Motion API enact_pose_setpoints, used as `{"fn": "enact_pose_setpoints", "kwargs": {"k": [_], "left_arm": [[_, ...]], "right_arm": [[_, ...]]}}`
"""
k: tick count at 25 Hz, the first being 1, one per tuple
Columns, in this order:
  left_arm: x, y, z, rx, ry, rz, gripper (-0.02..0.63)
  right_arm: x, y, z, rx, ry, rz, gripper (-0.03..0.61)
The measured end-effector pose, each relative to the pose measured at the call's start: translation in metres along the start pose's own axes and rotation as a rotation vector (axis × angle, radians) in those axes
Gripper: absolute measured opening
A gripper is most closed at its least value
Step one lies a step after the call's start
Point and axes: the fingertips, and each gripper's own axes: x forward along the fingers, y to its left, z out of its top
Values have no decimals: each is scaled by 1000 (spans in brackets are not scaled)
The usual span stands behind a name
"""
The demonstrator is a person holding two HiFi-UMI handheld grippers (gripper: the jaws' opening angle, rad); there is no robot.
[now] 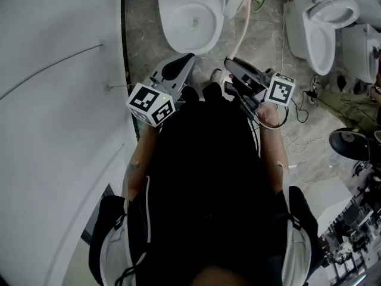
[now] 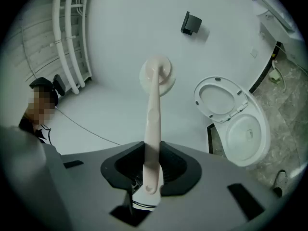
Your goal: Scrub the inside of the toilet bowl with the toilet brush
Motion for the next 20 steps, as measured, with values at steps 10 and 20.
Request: {"fn": "enact_pose_setpoints", "kwargs": {"k": [10,20], "left_arm": [[-4,0,15,0,12,-9,9],[-41,29,10,7,22,-46,9]], "right_arm": [[10,23,7,-13,-5,-3,103],[50,41,-18,-9,-40,51,103]]}}
